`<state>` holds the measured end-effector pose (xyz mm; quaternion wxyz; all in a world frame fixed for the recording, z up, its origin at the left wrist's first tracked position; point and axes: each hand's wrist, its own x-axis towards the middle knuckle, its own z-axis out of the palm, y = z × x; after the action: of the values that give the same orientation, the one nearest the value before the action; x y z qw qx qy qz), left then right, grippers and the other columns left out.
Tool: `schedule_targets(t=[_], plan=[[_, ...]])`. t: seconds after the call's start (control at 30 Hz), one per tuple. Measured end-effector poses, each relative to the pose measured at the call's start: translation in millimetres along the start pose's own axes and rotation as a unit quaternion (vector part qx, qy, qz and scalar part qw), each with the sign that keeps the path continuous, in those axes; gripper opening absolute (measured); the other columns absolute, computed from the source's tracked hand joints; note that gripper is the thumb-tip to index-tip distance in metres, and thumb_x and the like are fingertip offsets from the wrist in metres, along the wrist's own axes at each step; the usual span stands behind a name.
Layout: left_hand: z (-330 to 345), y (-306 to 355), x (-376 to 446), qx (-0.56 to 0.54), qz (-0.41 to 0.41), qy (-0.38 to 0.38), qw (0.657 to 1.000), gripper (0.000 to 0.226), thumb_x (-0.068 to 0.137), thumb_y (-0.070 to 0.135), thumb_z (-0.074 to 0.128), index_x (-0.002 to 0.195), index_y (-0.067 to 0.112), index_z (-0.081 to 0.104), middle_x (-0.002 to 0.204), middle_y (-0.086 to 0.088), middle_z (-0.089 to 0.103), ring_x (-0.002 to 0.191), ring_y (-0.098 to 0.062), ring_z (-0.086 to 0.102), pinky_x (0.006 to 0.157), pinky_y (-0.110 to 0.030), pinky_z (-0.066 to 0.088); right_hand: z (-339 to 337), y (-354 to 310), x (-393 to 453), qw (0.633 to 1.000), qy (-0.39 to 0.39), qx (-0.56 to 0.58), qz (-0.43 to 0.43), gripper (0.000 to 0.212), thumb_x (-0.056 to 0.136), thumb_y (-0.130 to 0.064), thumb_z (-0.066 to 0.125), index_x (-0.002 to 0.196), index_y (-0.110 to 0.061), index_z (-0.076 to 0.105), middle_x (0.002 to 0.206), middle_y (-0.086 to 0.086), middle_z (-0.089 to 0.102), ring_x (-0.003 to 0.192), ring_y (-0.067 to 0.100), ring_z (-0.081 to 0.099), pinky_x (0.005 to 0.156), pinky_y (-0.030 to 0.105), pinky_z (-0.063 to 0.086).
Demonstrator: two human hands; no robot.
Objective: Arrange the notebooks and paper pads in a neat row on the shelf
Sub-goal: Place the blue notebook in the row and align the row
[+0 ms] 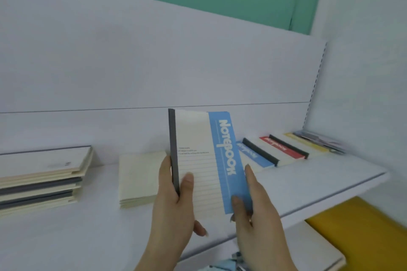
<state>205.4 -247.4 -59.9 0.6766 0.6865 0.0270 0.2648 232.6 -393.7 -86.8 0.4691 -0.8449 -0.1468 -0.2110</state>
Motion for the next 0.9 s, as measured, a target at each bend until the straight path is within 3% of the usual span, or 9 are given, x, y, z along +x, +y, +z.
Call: schedule_targets(t=[0.1,0.27,0.37,0.47,0.57,0.63,0.7,0.83,0.9], plan=[[60.1,1.7,-11.7,0.004,-0.012,0.004,1.0,0.058,0.102,0.019,0.049,0.141,0.056,0.027,0.096,0.026,0.066,0.06,-0.024,0.068,0.033,-0.037,0.05,-57.7,40.6,6.4,0.996,-0.051,-0.059,-0.03,0.071,0.087,-0.043,0.064,0.14,-0.051,0.017,0.131,-0.036,0.029,0.098,-0.004,0.053,0.077,0.005,0.043],[143.6,-4.4,-18.7,0.02,-0.033,0.006,0.999,0.056,0.102,0.023,0.047,0.14,0.06,0.028,0.087,0.025,0.065,0.053,-0.022,0.062,0.035,-0.038,0.051,-140.5,90.6,36.7,0.965,-0.149,-0.213,-0.039,0.087,0.079,-0.074,0.044,0.148,-0.042,0.0,0.136,-0.032,0.013,0.125,-0.007,0.022,0.103,0.013,0.03],[180.1,-12.8,-14.3,0.059,-0.04,0.015,0.997,0.052,0.104,0.023,0.043,0.142,0.057,0.03,0.09,0.014,0.065,0.05,-0.024,0.06,0.038,-0.033,0.051,-161.0,118.2,54.5,0.944,-0.121,-0.292,-0.092,0.092,0.074,-0.087,0.018,0.147,-0.031,0.029,0.134,-0.017,0.042,0.116,0.002,0.038,0.095,0.023,0.045],[202.0,-24.5,0.9,0.13,-0.024,0.019,0.991,0.048,0.104,0.02,0.04,0.147,0.041,0.037,0.099,-0.002,0.059,0.056,-0.025,0.061,0.041,-0.025,0.049,-168.6,149.5,73.1,0.936,-0.049,-0.325,-0.126,0.077,0.08,-0.08,0.032,0.125,-0.022,0.058,0.106,-0.01,0.061,0.1,0.01,0.049,0.071,0.028,0.057],[213.0,-37.7,21.0,0.211,0.024,0.012,0.977,0.045,0.103,0.022,0.042,0.146,0.034,0.041,0.107,0.001,0.061,0.073,-0.02,0.063,0.055,-0.028,0.055,-165.2,175.3,94.7,0.925,-0.027,-0.349,-0.15,0.074,0.08,-0.077,0.034,0.12,-0.02,0.062,0.102,-0.008,0.062,0.096,0.014,0.054,0.071,0.032,0.058],[216.3,-45.7,33.2,0.295,0.058,0.008,0.954,0.054,0.102,0.029,0.044,0.153,0.033,0.028,0.124,0.008,0.059,0.099,-0.014,0.061,0.082,-0.03,0.053,-160.4,187.8,110.1,0.914,-0.023,-0.37,-0.163,0.074,0.082,-0.075,0.03,0.121,-0.02,0.062,0.102,-0.006,0.063,0.095,0.015,0.056,0.071,0.033,0.058],[219.0,-52.3,48.6,0.363,0.08,-0.01,0.928,0.065,0.1,0.039,0.045,0.156,0.028,0.014,0.135,0.011,0.051,0.116,-0.011,0.05,0.095,-0.027,0.045,-154.4,197.2,127.6,0.911,-0.024,-0.376,-0.167,0.075,0.083,-0.073,0.03,0.121,-0.018,0.062,0.104,-0.004,0.065,0.095,0.018,0.06,0.073,0.034,0.058],[224.9,-52.6,78.2,0.574,0.087,-0.079,0.81,0.103,0.083,0.079,0.041,0.156,0.018,0.003,0.143,0.009,0.038,0.129,-0.016,0.034,0.107,-0.032,0.032,-141.3,216.8,169.9,0.906,-0.059,-0.37,-0.195,0.078,0.085,-0.073,0.031,0.122,-0.012,0.064,0.111,-0.001,0.066,0.109,0.023,0.06,0.088,0.04,0.054],[222.0,-58.8,93.0,0.639,0.081,-0.102,0.758,0.105,0.078,0.083,0.04,0.155,0.017,0.01,0.14,0.005,0.042,0.13,-0.02,0.035,0.107,-0.037,0.03,-131.7,223.5,188.0,0.901,-0.08,-0.369,-0.213,0.079,0.087,-0.074,0.029,0.121,-0.012,0.065,0.112,-0.002,0.066,0.113,0.022,0.058,0.092,0.039,0.052]])
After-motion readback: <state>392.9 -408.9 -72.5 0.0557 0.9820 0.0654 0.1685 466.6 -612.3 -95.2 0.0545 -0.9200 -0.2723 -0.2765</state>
